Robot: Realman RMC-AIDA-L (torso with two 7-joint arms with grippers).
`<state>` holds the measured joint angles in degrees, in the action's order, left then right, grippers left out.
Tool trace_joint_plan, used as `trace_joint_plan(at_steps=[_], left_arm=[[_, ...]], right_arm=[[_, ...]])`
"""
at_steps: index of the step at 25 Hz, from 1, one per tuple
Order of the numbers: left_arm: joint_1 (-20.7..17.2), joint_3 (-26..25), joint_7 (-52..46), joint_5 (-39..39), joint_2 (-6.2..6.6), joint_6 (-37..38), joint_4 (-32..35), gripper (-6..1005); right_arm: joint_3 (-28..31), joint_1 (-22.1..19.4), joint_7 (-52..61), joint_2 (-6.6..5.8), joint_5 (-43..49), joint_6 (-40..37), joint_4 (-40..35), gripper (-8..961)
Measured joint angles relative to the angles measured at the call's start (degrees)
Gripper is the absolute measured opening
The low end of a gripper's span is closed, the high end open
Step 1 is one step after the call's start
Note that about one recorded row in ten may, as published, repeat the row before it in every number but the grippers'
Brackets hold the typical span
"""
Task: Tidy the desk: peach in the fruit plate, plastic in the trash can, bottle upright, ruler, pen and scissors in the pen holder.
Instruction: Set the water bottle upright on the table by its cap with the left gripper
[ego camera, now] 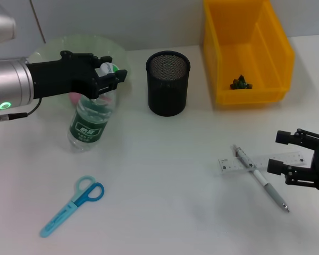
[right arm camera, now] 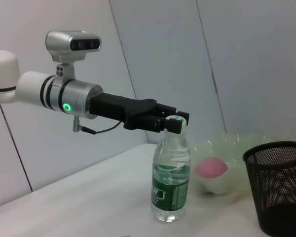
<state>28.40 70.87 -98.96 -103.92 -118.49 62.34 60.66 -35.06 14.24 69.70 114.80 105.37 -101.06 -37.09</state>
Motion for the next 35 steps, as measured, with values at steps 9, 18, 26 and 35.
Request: trace_joint_plan(at_steps=[9,18,26,35], left_arm=[[-2.5,-0.9,1.0,4.2,-0.03,-0.3,-0.2,431],[-3.5,-0.9,4.5,8.6,0.02,-0.5,-2.6,432],[-4.0,-1.0,4.7,9.0,-0.01,-0.8,-2.9,432],[-5.3,-1.0,5.9,11.4,-0.02,-0.7,-3.0,432]], right_arm=[[0.0,0.1,0.0,0.12,0.0,0.0,0.0,832],[-0.3,0.2,0.1,0.16,0.1,0.0,0.0,832],[-0.6,0.3,0.5,0.13,0.1,0.0,0.0,833],[-0.6,0.3,0.5,0.01,0.5,0.0,0.0,833]])
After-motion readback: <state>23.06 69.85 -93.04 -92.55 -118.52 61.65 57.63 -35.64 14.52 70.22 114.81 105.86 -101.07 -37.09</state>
